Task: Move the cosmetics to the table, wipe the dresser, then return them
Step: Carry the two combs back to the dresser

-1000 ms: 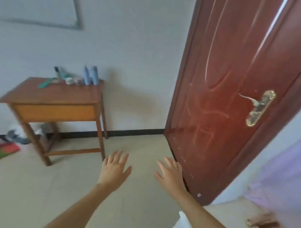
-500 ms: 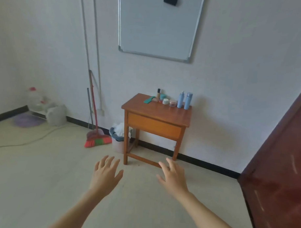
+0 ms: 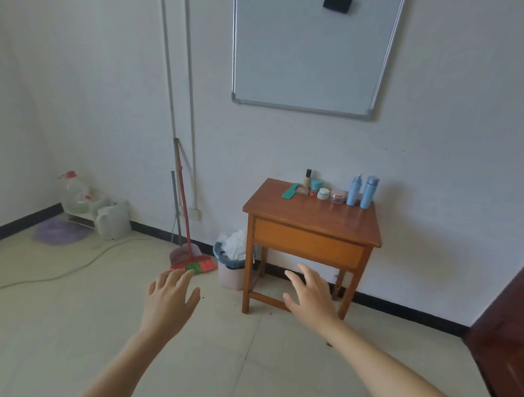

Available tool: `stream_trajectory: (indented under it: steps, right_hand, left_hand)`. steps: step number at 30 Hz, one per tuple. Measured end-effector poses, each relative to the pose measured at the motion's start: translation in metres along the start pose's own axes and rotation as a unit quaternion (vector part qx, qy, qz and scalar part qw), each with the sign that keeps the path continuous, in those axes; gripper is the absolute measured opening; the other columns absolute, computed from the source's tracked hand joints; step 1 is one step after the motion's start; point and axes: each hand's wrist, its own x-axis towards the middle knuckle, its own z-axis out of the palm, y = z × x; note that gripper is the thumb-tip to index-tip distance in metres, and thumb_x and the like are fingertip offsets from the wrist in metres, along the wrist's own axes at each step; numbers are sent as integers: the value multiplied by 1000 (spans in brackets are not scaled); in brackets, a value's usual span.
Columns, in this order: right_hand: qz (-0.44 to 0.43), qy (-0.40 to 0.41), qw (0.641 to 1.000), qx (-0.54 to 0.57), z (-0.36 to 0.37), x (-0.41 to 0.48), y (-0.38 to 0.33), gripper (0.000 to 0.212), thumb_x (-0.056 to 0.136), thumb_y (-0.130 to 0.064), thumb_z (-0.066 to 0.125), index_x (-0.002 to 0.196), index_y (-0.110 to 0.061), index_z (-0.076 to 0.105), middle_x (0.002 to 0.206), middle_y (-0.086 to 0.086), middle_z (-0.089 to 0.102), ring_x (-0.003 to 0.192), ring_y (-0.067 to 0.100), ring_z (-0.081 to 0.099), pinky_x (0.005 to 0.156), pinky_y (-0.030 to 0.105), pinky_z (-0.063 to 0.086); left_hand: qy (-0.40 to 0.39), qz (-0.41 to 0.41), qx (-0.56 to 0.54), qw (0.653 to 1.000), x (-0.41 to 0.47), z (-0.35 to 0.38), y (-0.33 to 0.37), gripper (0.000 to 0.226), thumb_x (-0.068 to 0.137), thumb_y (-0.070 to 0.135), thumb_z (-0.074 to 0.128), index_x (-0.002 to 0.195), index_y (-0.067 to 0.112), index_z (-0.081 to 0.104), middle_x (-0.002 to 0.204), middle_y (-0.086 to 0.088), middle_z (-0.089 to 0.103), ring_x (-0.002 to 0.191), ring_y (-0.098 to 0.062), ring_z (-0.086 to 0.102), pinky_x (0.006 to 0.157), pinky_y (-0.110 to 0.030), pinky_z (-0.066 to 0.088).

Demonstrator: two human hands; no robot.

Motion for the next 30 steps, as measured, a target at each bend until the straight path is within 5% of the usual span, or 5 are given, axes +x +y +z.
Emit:
stream_trajectory:
  steps: [3,12,17,25,30]
  right_hand:
    - [12,-10,1000,1,4,40,27,49,96,-36,41,141,-20,32,152,8,18,140,23,18,112,36,17]
    - [-13,-26,999,24,22,198,82,49,95,-40,41,140,-22,34,151,3,24,139,18,22,112,32,22]
    - [-8,-81,996,45,60,248,99,49,96,-42,39,141,-24,32,152,-1,21,139,16,21,112,30,22]
    - [33,-114,992,30,99,335,152,48,97,-39,38,141,-23,31,152,0,19,140,17,18,112,32,18]
    - [99,-101,990,13,107,413,188,48,96,-39,40,141,-24,31,151,0,23,139,15,20,112,31,21]
  left_hand:
    - [12,8,-8,1000,43,12,10,43,75,36,49,101,7,66,97,-9,68,94,-33,62,74,-47,51]
    - [67,-33,-39,996,186,35,24,53,77,46,28,103,16,64,107,-4,64,105,-30,55,86,-44,42]
    - [-23,-66,-32,997,233,81,14,51,75,44,38,100,11,67,95,-5,68,92,-33,63,72,-46,50]
    - [-41,-53,-37,997,351,145,19,44,93,37,45,134,22,42,138,3,43,131,-19,32,107,-35,26]
    - [-60,-33,-62,996,450,181,20,40,89,33,53,126,17,53,127,-2,56,122,-25,46,101,-42,37]
